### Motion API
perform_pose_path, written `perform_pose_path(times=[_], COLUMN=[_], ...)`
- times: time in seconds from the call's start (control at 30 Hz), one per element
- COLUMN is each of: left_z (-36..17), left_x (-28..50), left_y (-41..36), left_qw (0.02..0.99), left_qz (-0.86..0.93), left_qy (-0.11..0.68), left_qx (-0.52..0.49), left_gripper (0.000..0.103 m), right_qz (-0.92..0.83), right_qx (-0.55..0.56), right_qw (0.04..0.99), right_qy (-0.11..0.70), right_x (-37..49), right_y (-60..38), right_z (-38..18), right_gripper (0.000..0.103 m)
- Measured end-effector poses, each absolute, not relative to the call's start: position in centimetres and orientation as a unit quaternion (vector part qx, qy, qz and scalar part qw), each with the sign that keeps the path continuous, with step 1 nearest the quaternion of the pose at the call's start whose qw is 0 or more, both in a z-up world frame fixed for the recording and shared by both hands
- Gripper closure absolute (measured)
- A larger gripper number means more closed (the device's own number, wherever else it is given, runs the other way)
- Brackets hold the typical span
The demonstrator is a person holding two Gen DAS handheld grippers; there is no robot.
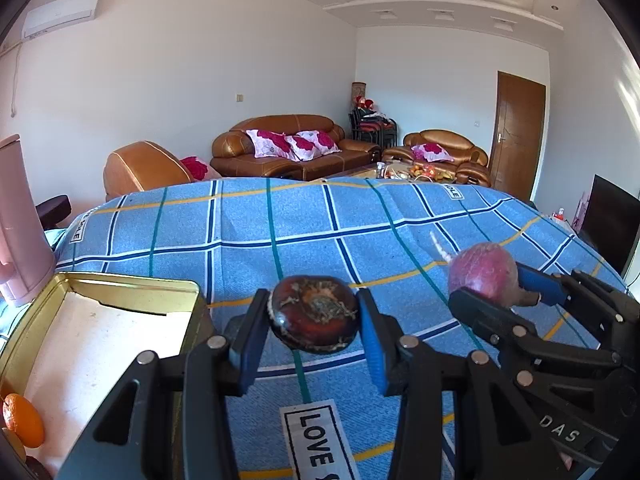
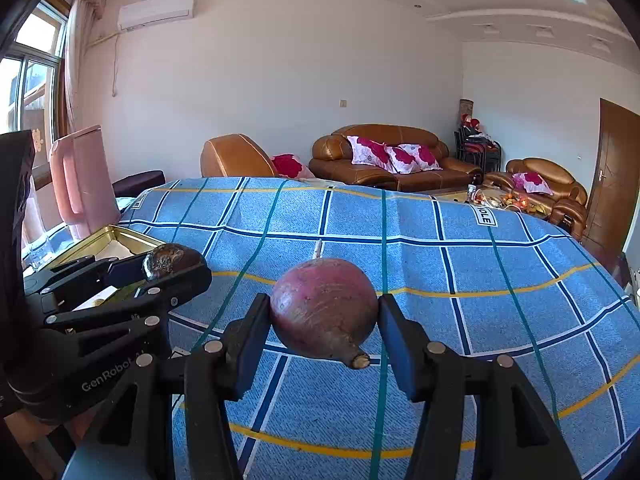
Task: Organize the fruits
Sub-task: 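Lift both held fruits and carry them toward the gold tray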
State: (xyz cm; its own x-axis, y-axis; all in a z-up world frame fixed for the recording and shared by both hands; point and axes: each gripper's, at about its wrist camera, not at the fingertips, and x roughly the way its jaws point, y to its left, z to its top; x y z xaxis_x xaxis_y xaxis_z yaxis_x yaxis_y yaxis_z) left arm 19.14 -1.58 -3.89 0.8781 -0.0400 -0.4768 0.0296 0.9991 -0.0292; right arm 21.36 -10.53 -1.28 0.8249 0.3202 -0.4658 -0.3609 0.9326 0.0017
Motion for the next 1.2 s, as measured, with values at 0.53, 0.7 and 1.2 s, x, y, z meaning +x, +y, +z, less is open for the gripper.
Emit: perform_pose_path(times=[0.53, 0.7, 1.2], left_z=[-3.2, -3.1, -3.0], left_x=[17.3, 16.6, 15.6], left_y=[-1.5, -1.6, -1.2], left_qw=[0.978, 0.980, 0.982], left_qz=[-0.012, -0.012, -0.016], left_qy=[0.206, 0.198, 0.190], left_qx=[-0.003, 0.000, 0.000], left_gripper=[0.058, 0.058, 0.058], right_qz=[0.182, 0.183, 0.185], right_qx=[-0.046, -0.048, -0.045], right_qw=[0.961, 0.962, 0.965], right_qy=[0.205, 0.196, 0.180], right_x=[20.0, 19.5, 18.4], right_y=[-10.6, -10.6, -11.1], right_z=[-0.9, -0.8, -0.5], right_gripper=[0.047, 0.047, 0.047])
